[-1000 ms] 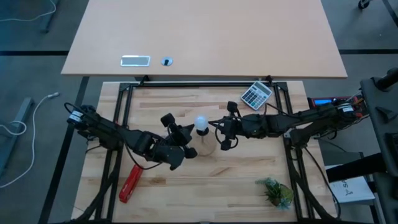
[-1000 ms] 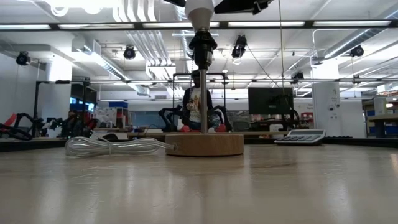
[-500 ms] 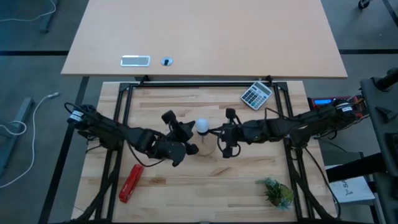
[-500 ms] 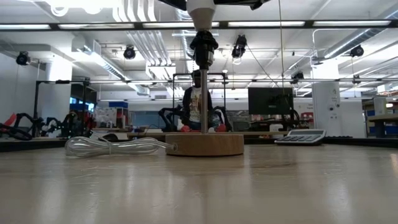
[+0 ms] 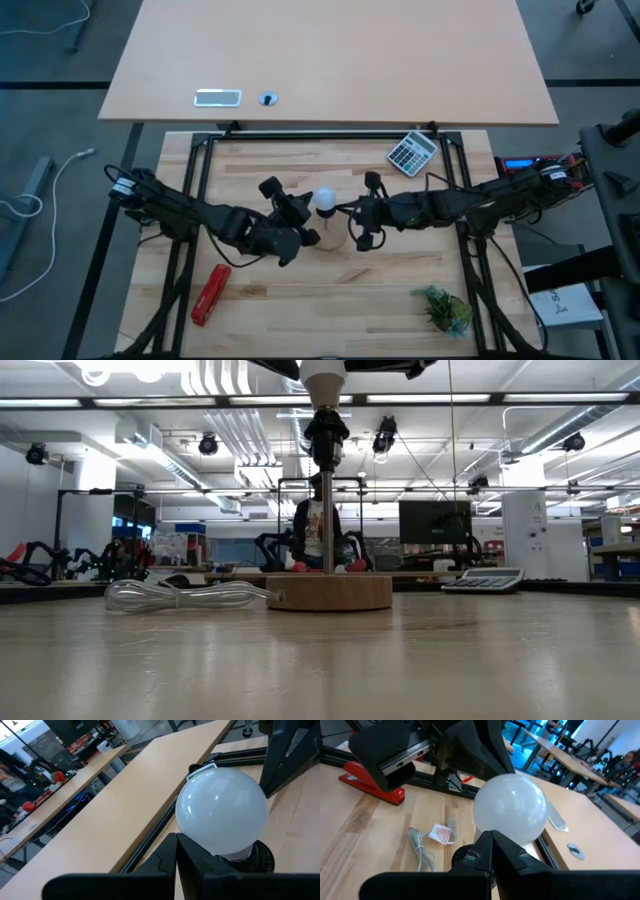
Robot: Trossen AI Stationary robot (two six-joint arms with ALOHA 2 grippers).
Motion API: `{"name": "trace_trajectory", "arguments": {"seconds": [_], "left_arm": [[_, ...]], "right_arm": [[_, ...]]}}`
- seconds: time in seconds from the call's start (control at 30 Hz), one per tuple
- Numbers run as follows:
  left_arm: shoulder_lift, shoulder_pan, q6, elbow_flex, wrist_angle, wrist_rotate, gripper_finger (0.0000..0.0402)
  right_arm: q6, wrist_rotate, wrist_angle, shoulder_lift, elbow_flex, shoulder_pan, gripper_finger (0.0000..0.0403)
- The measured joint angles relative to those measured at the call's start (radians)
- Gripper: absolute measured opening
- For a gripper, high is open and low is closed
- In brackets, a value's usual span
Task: Screw lightbulb
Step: Insert the lightbulb into the brown lamp
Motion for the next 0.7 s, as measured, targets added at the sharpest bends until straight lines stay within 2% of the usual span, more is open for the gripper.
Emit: {"name": "trace_trajectory", "arguments": {"seconds": [0.13, 0.23, 0.37, 0.5, 0.7], "left_arm": [[-0.018, -0.024, 0.000, 0.000, -0.011, -0.028, 0.0001], [-0.043, -0.054, -0.012, 0.000, -0.008, -0.025, 0.0001], [-0.051, -0.081, -0.037, 0.000, -0.007, 0.028, 0.0001], [-0.040, -0.078, -0.049, 0.000, -0.003, 0.090, 0.0001], [-0.019, -0.055, -0.040, 0.000, -0.002, 0.071, 0.0001]], "right_arm": [[0.044, 0.004, -0.047, -0.027, 0.000, 0.000, 0.0000], [0.055, 0.051, -0.073, -0.039, 0.000, 0.000, 0.0000], [0.042, 0.082, -0.067, -0.041, 0.000, -0.009, 0.0000], [0.033, 0.080, -0.056, -0.032, 0.001, -0.026, 0.0000], [0.009, 0.077, -0.030, -0.025, 0.001, -0.027, 0.0000]]}}
